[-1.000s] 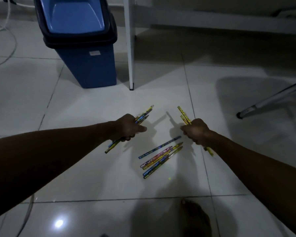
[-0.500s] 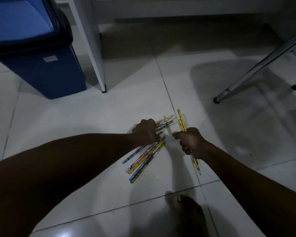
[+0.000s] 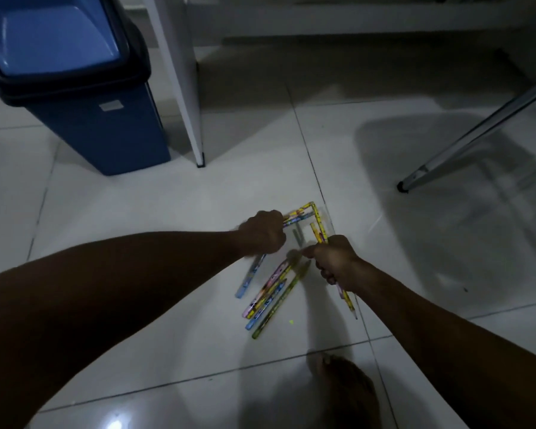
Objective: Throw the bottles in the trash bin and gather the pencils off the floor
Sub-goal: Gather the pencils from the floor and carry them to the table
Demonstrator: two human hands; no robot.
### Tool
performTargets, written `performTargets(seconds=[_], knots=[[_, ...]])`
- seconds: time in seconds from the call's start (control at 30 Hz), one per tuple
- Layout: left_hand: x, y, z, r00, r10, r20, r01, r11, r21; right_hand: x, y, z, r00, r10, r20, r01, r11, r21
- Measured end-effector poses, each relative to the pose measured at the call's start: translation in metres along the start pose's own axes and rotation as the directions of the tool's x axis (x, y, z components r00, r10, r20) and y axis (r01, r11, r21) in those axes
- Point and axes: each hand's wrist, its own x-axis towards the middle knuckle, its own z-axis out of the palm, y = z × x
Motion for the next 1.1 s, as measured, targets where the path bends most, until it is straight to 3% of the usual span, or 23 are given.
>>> performTargets(seconds=[0.2,0.43,0.73,0.93,1.1], knots=[[-0.006,-0.038,-0.028,0.981,-0.132,-0.14,0.124,0.99,-0.064,-0.01,-0.005,0.032,0.995,-0.097,-0.031,0.087,0.966,-0.243],[-0.022,-0.083,-0.046,0.919,-0.345,-0.193,0.315,0.934,-0.171,-0.022,-0.01,0.054,0.985,-0.17,-0.018,0.126,0.795,-0.594],[-0.036,-0.097,-0.04,0.931,-0.366,0.014,0.355,0.892,-0.28,-0.016,-0.015,0.066,0.983,-0.178,-0.039,0.117,0.78,-0.614],[-0.037,-0.091,-0.034,0.947,-0.316,0.053,0.32,0.923,-0.215,-0.014,-0.016,0.071,0.99,-0.133,-0.047,0.076,0.782,-0.619],[-0.036,-0.086,-0.033,0.958,-0.269,0.1,0.287,0.91,-0.301,-0.006,-0.01,0.08,0.994,-0.09,-0.054,0.046,0.834,-0.551]])
